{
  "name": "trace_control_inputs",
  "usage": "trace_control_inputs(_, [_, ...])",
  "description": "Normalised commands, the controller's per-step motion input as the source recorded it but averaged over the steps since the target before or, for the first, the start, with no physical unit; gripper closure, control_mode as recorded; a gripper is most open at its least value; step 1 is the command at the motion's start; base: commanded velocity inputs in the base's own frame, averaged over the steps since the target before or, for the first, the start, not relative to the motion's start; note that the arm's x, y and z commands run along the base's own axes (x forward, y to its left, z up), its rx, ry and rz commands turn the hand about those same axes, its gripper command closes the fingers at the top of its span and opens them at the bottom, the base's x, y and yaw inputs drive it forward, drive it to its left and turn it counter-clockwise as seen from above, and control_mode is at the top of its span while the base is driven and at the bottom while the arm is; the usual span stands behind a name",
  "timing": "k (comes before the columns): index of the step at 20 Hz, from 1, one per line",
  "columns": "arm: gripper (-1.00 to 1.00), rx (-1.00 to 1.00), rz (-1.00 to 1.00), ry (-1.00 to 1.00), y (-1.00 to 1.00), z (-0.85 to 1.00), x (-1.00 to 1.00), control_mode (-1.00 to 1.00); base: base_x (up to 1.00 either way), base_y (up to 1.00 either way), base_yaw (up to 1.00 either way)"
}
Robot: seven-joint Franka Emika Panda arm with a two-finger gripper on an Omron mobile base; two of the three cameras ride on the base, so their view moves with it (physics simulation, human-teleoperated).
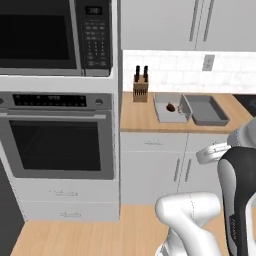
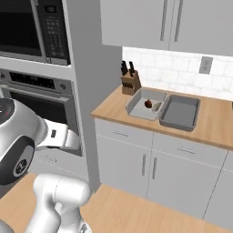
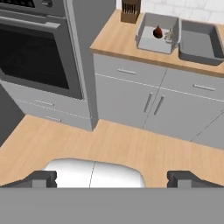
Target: Place one bell pepper and one fish in each tupperware on the nearby counter, to pack two identical lunches.
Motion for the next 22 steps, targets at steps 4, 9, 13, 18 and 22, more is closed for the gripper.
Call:
trace_control_inputs(4, [-1.00, 0.00, 0.00, 0.00, 0.00, 0.00, 0.00, 1.00, -0.46, 0.00, 0.21])
trace_control_inputs(9, [-1.00, 0.00, 0.00, 0.00, 0.00, 0.00, 0.00, 1.00, -0.46, 0.00, 0.21])
trace_control_inputs(13, [-1.00, 0.00, 0.00, 0.00, 0.00, 0.00, 0.00, 1.00, -0.55, 0.00, 0.19])
trace_control_inputs(18, [-1.00, 0.00, 0.00, 0.00, 0.00, 0.00, 0.00, 1.00, -0.67, 0.27, 0.14])
trace_control_inputs(22, [-1.00, 0.00, 0.00, 0.00, 0.00, 0.00, 0.00, 1.00, -0.41, 0.73, 0.23])
